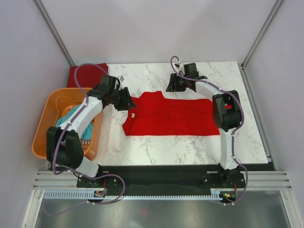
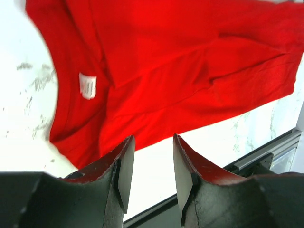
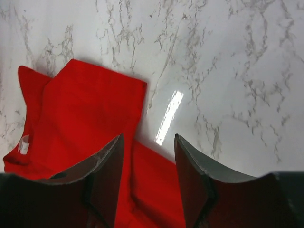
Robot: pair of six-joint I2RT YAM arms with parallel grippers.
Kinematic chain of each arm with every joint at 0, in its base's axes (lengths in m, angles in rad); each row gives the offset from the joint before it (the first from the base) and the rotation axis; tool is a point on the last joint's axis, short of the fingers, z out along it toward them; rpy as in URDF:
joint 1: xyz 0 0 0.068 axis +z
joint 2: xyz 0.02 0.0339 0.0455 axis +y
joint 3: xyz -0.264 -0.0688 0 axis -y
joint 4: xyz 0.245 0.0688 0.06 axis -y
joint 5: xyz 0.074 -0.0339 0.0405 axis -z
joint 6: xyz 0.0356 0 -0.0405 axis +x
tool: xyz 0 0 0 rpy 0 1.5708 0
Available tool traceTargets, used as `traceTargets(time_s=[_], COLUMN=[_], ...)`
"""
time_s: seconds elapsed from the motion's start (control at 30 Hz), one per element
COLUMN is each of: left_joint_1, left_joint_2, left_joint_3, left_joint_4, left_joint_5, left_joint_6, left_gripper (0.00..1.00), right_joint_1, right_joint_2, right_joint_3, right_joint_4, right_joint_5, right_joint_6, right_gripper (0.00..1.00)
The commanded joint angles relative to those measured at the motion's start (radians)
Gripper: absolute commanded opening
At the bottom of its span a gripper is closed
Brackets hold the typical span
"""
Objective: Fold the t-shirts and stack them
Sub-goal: Fold the tshirt
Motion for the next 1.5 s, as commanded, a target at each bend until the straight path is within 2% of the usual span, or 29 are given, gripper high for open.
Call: traceTargets(time_s=[0.0, 0.17, 0.43, 0.77, 0.97, 1.27, 1.37, 1.43, 1.47], left_joint_1=[0.008, 0.017, 0.060, 0.083, 0.089, 0.118, 0.120, 0.127, 0.130], left_joint_2=[-0.088, -0.140, -0.212, -0.266, -0.270, -0.323, -0.332, -0.333, -0.332], left_joint_3=[-0.083, -0.118, -0.106, -0.104, -0.108, -0.108, -0.115, -0.118, -0.118], left_joint_4=[0.018, 0.021, 0.021, 0.021, 0.019, 0.018, 0.018, 0.018, 0.019], left_joint_5=[0.078, 0.064, 0.090, 0.087, 0.111, 0.174, 0.177, 0.174, 0.174], left_joint_6=[0.037, 0.060, 0.045, 0.025, 0.014, -0.003, -0.006, -0.010, -0.018], left_gripper=[0.45, 0.45, 0.45, 0.46, 0.46, 0.46, 0.46, 0.46, 0.46], right_joint_1=[0.018, 0.059, 0.125, 0.142, 0.158, 0.182, 0.184, 0.182, 0.184], right_joint_2=[0.115, 0.238, 0.315, 0.285, 0.268, 0.233, 0.231, 0.229, 0.229], right_joint_3=[0.137, 0.274, 0.308, 0.260, 0.269, 0.233, 0.232, 0.248, 0.257], right_joint_4=[0.031, 0.026, -0.032, -0.058, -0.069, -0.104, -0.106, -0.106, -0.109], right_joint_5=[-0.015, 0.013, 0.145, 0.211, 0.203, 0.238, 0.249, 0.245, 0.238], right_joint_6=[0.016, 0.012, -0.076, -0.094, -0.088, -0.053, -0.053, -0.054, -0.053], right_gripper=[0.55, 0.54, 0.51, 0.45, 0.31, 0.34, 0.29, 0.18, 0.09])
